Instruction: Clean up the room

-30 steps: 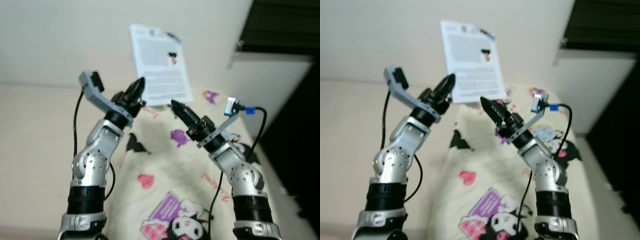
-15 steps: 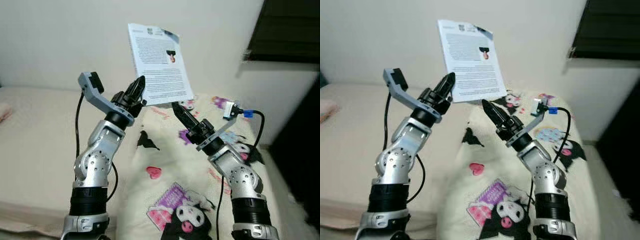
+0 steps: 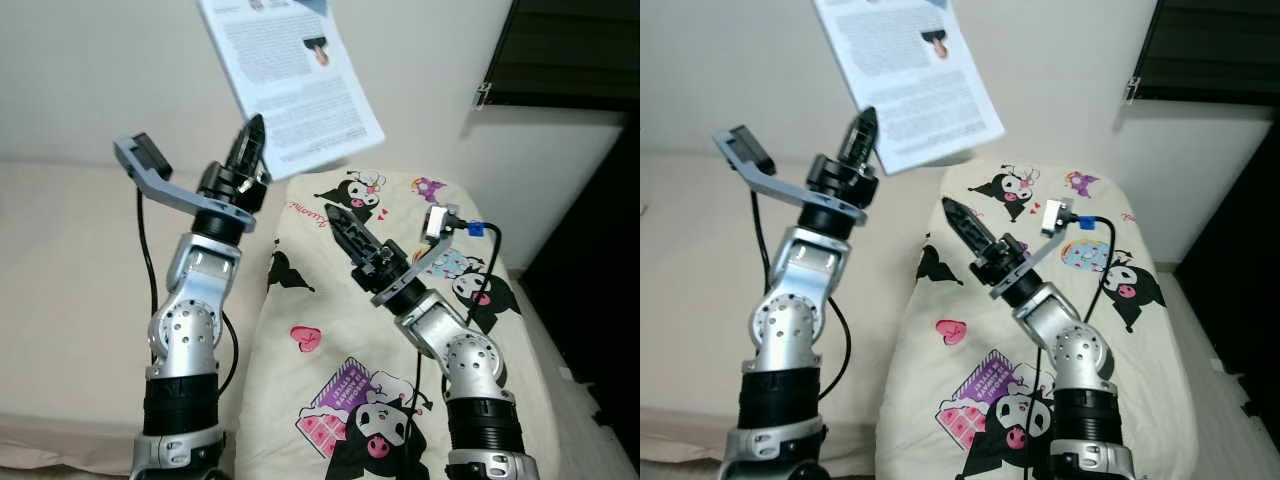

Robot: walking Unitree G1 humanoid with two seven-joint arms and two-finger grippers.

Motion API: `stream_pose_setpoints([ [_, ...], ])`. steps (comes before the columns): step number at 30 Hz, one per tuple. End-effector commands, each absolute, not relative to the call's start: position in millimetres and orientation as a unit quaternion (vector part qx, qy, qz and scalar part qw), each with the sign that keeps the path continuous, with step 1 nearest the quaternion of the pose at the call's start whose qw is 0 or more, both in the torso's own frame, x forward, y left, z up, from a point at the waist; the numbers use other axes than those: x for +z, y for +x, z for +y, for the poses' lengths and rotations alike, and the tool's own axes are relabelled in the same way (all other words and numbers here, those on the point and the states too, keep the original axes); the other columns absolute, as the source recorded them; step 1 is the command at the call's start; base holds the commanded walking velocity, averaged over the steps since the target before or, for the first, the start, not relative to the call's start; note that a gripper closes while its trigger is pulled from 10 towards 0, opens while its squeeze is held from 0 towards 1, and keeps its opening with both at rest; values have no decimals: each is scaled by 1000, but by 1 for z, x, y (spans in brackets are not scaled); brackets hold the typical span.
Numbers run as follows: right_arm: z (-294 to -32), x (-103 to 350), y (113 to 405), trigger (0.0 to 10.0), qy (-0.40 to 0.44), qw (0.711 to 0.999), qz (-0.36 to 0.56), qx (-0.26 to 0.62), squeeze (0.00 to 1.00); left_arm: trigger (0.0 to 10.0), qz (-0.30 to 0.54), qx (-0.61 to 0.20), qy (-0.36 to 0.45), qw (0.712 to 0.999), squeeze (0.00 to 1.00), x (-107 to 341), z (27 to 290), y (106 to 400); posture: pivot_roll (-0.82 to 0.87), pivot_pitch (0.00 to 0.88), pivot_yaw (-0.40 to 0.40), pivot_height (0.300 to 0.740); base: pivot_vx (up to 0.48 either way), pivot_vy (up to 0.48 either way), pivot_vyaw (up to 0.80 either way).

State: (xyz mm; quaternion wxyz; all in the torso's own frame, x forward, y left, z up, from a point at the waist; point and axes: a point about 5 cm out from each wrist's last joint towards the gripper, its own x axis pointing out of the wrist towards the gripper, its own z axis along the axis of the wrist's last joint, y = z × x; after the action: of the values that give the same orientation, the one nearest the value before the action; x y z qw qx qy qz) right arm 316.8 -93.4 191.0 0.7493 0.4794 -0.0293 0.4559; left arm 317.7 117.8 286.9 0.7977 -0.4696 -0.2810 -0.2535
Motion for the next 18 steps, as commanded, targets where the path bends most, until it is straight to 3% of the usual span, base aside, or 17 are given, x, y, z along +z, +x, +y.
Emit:
stream_pose_setpoints([
  [1, -92, 196, 313, 10000, 486, 735, -41, 472, 0, 10000, -307, -311, -503, 746, 0, 308, 91, 309, -27, 26, -53, 740, 0, 0, 0],
  [6, -91, 208, 306, 10000, 488, 707, -64, 507, 0, 10000, -290, -354, -501, 734, 0, 301, 81, 302, -25, 29, -50, 740, 0, 0, 0],
  [15, -89, 213, 300, 10000, 493, 685, -71, 532, 0, 10000, -303, -375, -512, 711, 0, 309, 78, 298, -21, 30, -55, 740, 0, 0, 0],
  [18, -89, 217, 300, 10000, 492, 683, -83, 533, 0, 10000, -294, -383, -500, 719, 0, 304, 75, 298, -22, 29, -51, 740, 0, 0, 0],
])
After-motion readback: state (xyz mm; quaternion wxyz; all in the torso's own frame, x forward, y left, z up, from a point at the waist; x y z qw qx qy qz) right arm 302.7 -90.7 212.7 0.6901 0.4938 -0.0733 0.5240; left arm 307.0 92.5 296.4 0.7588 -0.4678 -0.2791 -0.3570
